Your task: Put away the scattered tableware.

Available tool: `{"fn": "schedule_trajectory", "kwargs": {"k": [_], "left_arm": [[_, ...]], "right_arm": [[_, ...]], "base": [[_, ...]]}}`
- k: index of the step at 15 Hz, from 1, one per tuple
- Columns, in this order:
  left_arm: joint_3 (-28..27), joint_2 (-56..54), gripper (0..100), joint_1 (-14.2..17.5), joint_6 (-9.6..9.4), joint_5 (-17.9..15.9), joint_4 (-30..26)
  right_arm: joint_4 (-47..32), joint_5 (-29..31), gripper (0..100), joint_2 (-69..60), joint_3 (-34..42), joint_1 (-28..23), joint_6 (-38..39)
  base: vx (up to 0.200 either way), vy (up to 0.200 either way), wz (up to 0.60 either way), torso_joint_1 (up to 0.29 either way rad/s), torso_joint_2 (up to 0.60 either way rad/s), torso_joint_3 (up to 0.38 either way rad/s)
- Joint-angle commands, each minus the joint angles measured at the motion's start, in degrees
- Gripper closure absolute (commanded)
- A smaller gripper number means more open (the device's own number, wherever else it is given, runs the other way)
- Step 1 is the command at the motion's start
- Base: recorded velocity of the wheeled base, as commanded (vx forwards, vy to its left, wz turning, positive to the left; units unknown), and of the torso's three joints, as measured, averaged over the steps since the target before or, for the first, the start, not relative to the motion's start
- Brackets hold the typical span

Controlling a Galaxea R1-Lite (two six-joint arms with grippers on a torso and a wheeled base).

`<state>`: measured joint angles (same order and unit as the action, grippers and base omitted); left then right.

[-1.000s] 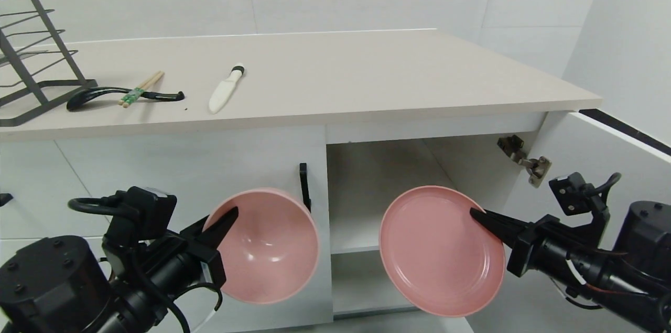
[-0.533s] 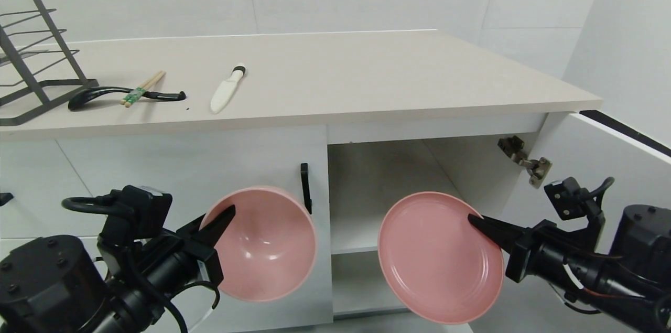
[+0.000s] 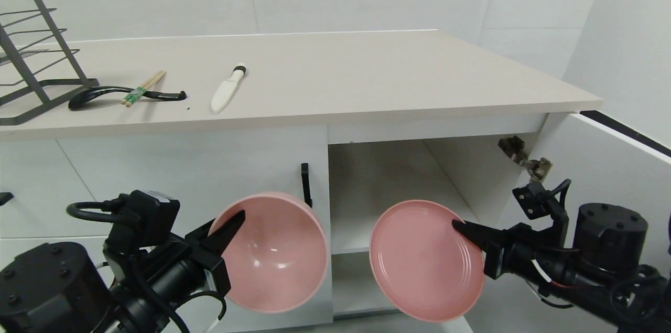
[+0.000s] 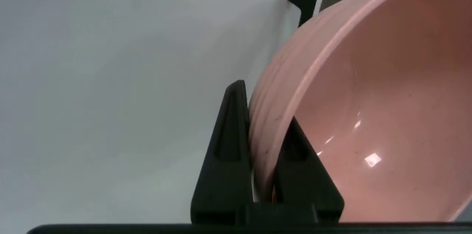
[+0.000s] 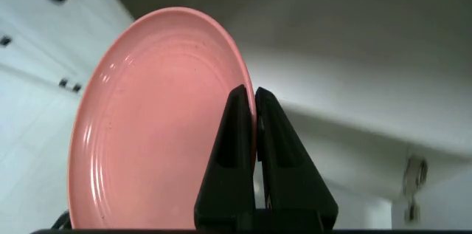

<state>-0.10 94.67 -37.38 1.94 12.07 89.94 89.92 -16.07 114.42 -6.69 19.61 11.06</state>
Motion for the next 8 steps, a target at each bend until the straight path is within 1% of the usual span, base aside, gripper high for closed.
{"fn": "schedule_trajectory", "kwargs": {"k": [1,2,3,8], "left_arm": [[0.0,0.5,100,-0.2,0.17,0.1,0.1],[0.0,0.4,100,-0.9,0.26,0.1,0.1],[0.0,-0.1,100,-1.6,0.17,0.1,0.1],[0.0,0.0,100,-1.6,0.08,0.1,0.1]], "right_arm": [[0.1,-0.1,100,4.6,-4.8,0.2,-0.1],[0.1,-0.1,100,5.9,-5.3,0.2,-0.2],[0.1,-0.1,100,7.4,-5.7,0.5,-0.2],[0.1,-0.1,100,9.9,-6.0,1.0,-0.5]], "base": [[0.200,0.000,0.00,0.002,0.00,0.002],[0.200,0.000,0.00,0.002,0.00,0.012],[0.000,0.000,0.00,0.000,0.00,0.000],[0.000,0.000,0.00,0.000,0.00,0.000]]}}
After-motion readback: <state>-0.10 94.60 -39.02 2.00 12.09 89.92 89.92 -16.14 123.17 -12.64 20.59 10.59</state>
